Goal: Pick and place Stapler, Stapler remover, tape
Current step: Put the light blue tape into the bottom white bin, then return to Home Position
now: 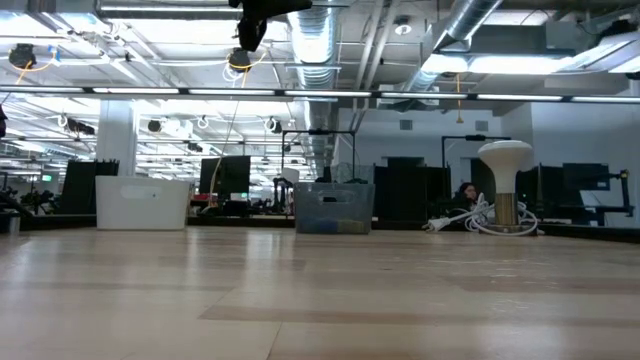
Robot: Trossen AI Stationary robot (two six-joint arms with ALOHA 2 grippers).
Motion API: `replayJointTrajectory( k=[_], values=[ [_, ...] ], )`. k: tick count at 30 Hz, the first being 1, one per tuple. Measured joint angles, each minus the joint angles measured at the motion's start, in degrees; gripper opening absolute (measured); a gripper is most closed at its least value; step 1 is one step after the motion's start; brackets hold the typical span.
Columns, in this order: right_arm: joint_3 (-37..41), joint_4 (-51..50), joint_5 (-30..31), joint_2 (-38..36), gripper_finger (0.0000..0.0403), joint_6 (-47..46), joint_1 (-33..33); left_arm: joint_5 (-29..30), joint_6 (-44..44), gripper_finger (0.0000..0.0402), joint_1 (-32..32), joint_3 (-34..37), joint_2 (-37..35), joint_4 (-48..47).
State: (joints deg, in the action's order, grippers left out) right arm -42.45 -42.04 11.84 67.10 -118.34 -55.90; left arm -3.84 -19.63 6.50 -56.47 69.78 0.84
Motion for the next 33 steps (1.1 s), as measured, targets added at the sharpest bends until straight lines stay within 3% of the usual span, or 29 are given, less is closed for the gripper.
replayJointTrajectory(
  k=[14,20,25,33],
  values=[
    [-0.3,0.1,-1.0,8.0,0.0025,0.0,0.2,0.7,0.3,0.0076,0.0,0.0,0.0,0.0],
    [0.3,-0.5,-2.7,6.3,0.0121,2.5,1.5,0.7,0.3,0.0076,0.0,0.0,0.0,0.0],
    [0.2,1.1,-8.2,3.0,0.0196,7.1,3.0,0.7,0.3,0.0076,0.0,0.0,0.0,0.0],
    [0.1,2.8,-9.9,-8.3,0.0223,11.8,7.3,0.7,0.3,0.0076,0.0,0.0,0.0,0.0]
  ],
)
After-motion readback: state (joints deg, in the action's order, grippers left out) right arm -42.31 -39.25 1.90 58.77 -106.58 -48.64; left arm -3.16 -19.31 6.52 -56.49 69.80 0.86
